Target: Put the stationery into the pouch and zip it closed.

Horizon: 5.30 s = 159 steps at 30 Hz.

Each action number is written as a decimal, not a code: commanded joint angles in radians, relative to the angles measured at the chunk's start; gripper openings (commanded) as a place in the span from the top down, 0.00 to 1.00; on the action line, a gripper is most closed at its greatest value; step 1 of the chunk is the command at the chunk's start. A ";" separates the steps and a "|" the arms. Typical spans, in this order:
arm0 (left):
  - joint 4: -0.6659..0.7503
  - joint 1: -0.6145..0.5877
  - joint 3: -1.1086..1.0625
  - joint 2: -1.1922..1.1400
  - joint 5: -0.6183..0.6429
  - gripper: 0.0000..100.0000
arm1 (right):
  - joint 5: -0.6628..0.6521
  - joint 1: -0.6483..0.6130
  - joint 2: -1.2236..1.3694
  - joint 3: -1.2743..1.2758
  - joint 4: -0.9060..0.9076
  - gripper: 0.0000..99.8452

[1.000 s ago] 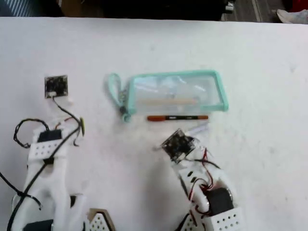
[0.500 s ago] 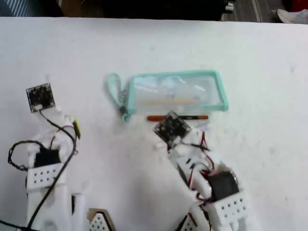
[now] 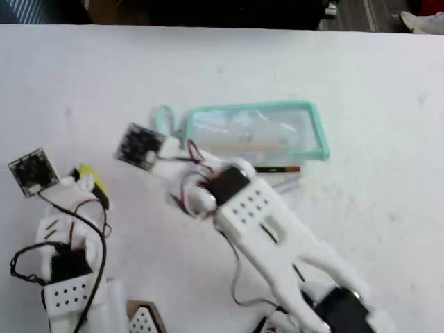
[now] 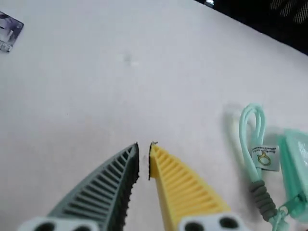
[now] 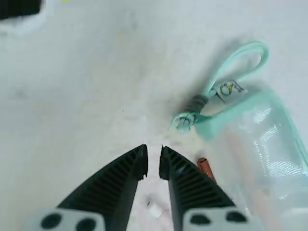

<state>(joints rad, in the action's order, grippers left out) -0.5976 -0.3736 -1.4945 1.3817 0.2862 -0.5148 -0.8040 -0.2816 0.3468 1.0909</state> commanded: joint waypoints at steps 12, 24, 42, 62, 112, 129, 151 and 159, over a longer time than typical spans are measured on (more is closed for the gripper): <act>0.222 -0.077 -0.114 0.122 0.035 0.93 | 0.133 -0.004 1.009 -1.376 0.576 0.82; 0.181 -0.045 -0.110 0.125 0.032 0.93 | 0.135 -0.001 1.351 -1.780 0.610 0.83; 0.180 -0.018 -0.115 0.127 0.032 0.93 | 0.198 0.154 1.405 -1.771 0.535 0.83; 0.155 -0.004 -0.107 0.127 0.032 0.92 | 0.137 0.189 1.535 -1.771 0.595 0.83; 0.133 -0.001 -0.092 0.127 0.031 0.92 | 0.002 0.265 1.202 -1.637 0.556 0.98; 0.112 0.070 -0.083 0.127 -0.109 0.92 | 0.035 0.355 0.785 -1.637 0.429 0.98; -0.069 0.277 0.000 0.127 -0.152 0.79 | 0.152 0.438 0.461 -1.636 0.222 0.98; -0.080 0.292 0.091 0.128 -0.152 0.78 | 0.152 0.410 0.360 -1.633 0.269 0.98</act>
<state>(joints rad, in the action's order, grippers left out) -0.6728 -0.1036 -1.4945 1.4937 0.1297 -0.3675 -0.3744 0.1511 -1.2750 1.3533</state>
